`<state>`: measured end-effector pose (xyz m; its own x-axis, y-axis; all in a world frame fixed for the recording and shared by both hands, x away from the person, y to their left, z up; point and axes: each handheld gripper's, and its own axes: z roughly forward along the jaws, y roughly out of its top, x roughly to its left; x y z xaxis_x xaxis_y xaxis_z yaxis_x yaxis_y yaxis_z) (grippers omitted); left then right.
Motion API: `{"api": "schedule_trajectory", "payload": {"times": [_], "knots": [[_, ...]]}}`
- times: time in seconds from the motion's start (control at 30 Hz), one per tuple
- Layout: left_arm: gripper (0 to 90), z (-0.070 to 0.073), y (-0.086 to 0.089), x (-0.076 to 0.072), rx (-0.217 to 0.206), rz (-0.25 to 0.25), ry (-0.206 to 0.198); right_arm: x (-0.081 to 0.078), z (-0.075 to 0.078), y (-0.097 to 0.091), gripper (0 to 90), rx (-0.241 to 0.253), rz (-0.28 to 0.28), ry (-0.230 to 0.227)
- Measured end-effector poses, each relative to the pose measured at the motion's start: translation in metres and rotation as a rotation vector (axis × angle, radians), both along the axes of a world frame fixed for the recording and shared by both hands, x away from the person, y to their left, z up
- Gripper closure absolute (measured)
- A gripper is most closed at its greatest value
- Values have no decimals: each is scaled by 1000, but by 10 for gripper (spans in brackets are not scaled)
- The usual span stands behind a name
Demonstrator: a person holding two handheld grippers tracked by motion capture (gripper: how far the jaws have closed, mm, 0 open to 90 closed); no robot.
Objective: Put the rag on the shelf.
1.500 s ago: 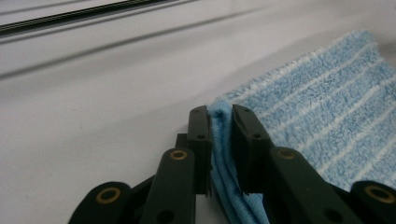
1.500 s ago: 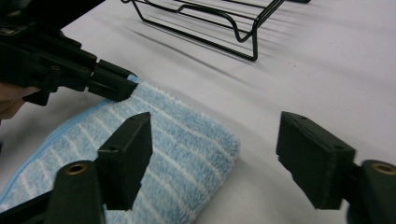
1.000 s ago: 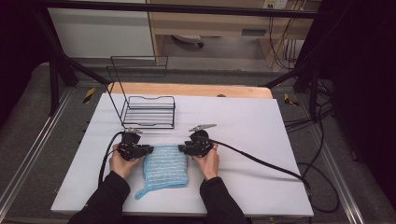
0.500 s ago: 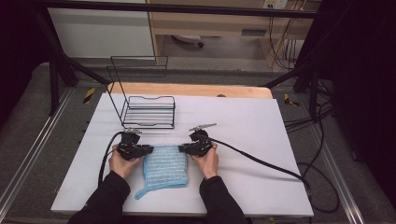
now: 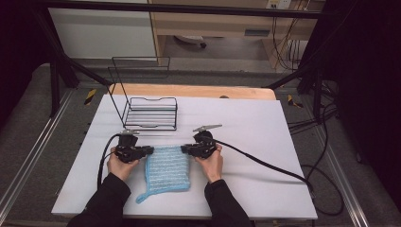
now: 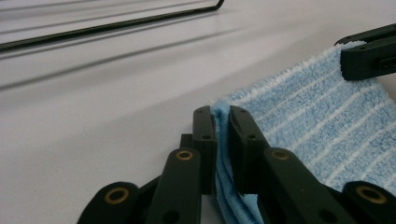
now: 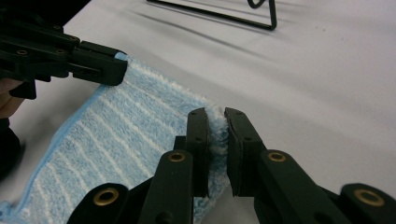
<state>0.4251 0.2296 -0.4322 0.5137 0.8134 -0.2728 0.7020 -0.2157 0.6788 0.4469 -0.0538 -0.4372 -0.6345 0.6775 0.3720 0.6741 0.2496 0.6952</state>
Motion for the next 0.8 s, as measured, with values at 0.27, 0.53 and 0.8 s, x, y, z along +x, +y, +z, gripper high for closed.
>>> {"api": "schedule_trajectory", "payload": {"times": [0.27,0.53,0.8], "knots": [[814,12,3,-14,-34,-4,-53,-12,10,-2,809,17,-1,-51],[814,25,6,-27,-59,-10,-100,-23,19,-4,810,41,-2,-105],[814,41,6,-36,-84,-6,-160,-34,34,-8,810,91,-10,-156]]}}
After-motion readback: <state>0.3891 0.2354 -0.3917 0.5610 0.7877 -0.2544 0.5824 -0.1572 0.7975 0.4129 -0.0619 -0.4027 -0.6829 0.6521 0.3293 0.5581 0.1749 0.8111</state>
